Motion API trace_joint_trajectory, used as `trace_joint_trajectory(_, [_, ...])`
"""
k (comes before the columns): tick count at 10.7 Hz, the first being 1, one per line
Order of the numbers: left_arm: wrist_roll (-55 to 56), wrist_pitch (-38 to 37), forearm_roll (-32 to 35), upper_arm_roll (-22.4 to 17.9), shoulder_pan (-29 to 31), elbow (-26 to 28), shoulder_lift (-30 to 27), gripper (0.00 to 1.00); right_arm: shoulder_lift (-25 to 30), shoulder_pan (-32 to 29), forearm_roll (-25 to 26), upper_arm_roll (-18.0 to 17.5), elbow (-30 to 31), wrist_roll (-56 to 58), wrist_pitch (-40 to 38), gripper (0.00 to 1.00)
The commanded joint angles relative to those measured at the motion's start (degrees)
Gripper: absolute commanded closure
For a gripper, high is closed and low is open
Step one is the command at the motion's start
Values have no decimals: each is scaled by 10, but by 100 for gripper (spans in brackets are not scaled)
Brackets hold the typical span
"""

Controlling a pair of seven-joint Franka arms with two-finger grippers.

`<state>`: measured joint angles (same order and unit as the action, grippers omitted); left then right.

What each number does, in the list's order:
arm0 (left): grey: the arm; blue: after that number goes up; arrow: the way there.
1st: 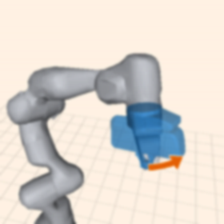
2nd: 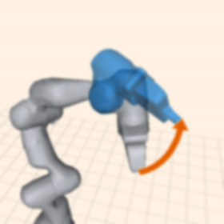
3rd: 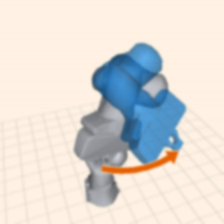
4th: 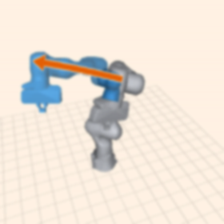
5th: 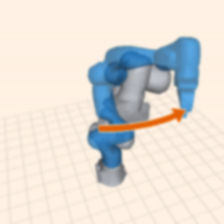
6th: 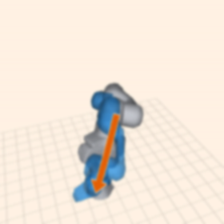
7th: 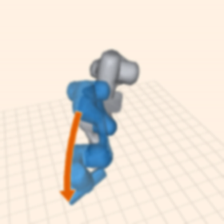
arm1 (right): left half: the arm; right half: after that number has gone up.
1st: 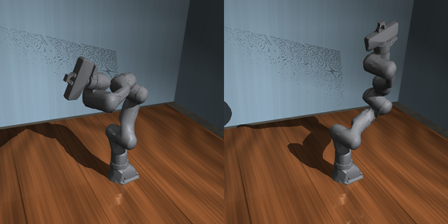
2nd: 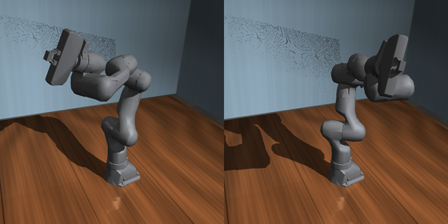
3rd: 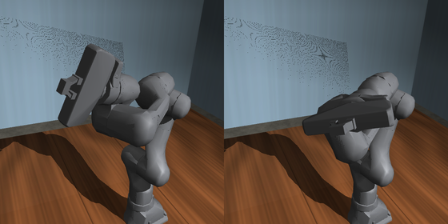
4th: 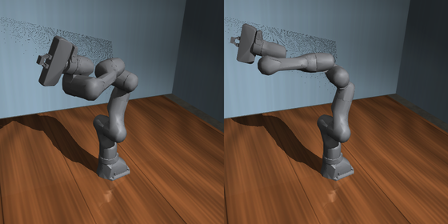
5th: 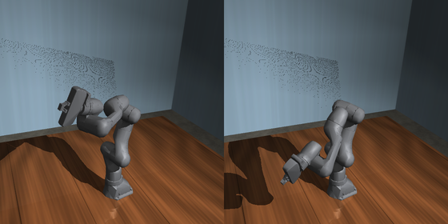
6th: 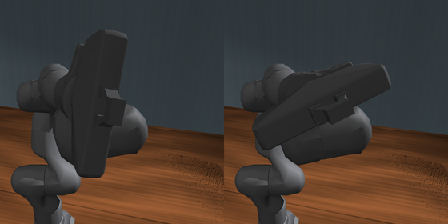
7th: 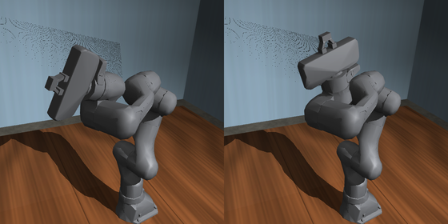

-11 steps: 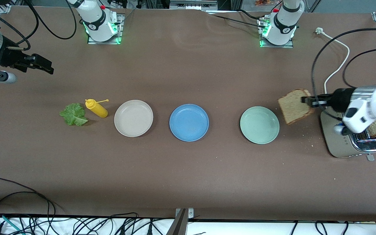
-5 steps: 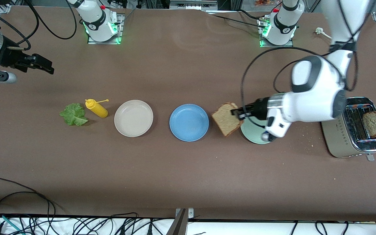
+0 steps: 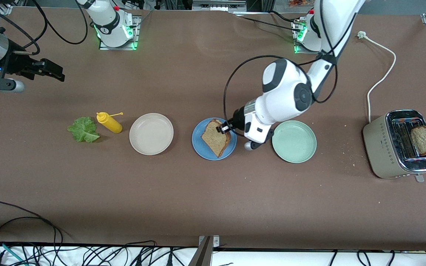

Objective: Make sandwich in blue plate with both arms
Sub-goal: 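Lift the bread slice out and carry it to the blue plate, then lower the bread onto the blue plate and open the left gripper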

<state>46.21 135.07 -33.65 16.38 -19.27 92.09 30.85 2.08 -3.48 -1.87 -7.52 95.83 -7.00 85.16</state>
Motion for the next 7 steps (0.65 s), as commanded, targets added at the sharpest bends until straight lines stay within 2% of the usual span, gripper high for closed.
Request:
trace_joint_trajectory(1, [-8,17,-13,-9,-14,-4,18,100,6,-1,-9,-5,-3,-9,-24,0])
trace_joint_trajectory(4, [-8,33,-10,-9,-30,-10,44,100,13,-1,-11,-9,1,-63,-72,0])
trace_joint_trajectory(7, [-2,75,-10,-9,-47,-11,63,100,16,-1,-12,-14,-1,-63,-68,0])
